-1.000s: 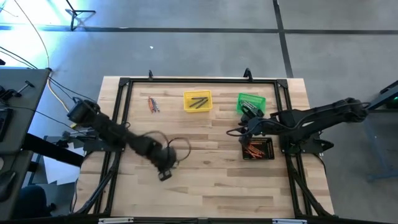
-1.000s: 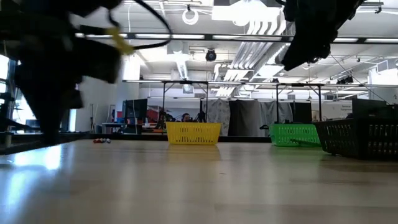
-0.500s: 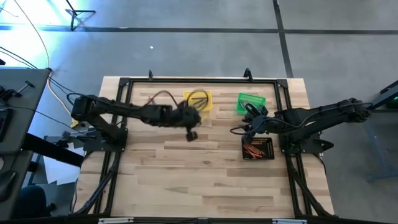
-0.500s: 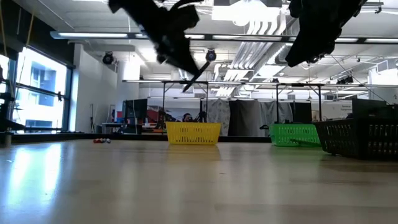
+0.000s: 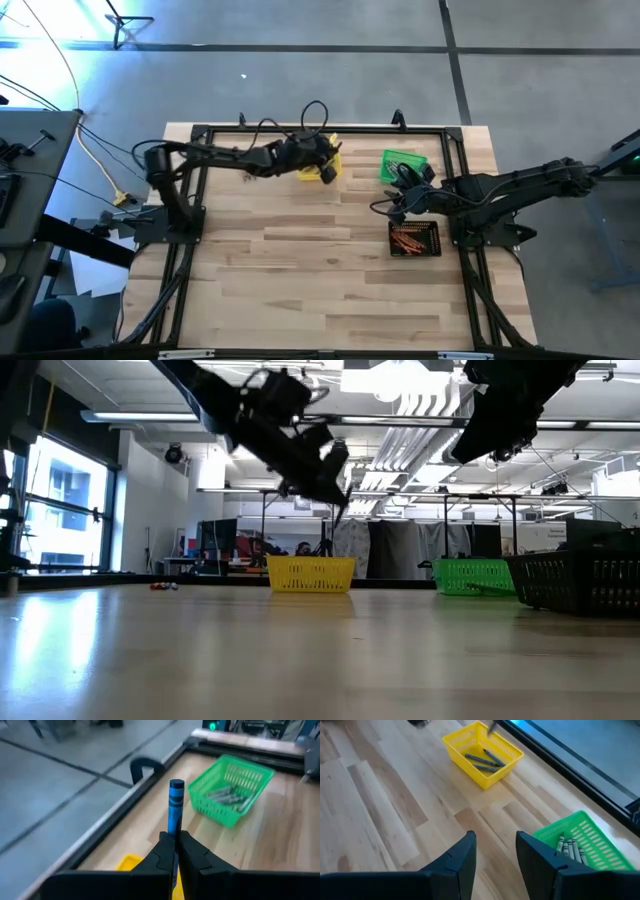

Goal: Sort crayons
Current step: Put the blue crayon into the yellow basket, then put the orange crayon into the black basket

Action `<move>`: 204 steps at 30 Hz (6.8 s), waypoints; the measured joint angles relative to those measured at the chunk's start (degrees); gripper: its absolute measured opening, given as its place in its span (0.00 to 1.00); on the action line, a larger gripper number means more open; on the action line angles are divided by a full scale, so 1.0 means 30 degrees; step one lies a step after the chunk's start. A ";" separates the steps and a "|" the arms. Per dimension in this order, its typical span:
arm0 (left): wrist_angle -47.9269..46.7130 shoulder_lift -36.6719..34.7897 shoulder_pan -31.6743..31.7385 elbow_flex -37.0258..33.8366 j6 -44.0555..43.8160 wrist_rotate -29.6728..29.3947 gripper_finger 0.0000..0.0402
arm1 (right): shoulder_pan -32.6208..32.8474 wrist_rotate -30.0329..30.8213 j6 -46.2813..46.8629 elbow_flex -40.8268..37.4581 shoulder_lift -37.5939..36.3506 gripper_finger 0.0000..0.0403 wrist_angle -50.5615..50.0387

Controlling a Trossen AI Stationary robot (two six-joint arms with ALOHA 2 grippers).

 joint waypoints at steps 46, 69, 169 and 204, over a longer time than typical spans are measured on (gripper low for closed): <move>-0.4784 0.1799 0.0905 -0.0007 -0.1591 -0.1311 0.01 | 0.0003 0.0022 0.0197 -0.0015 0.0007 0.33 0.0075; -1.6220 -0.4434 0.0431 0.0029 -0.2397 -0.3774 0.21 | 0.0007 -0.1093 0.2636 -0.0022 0.0015 0.33 -0.1705; -1.7250 -0.4678 0.8760 -0.6929 -1.5821 -0.0342 0.19 | 0.0058 0.1435 0.2694 -0.0022 0.0007 0.33 -0.2807; -1.4827 -0.4810 0.8307 -0.9154 -1.8268 -0.0911 0.19 | 0.0058 0.1436 0.2688 -0.0022 0.0007 0.33 -0.3560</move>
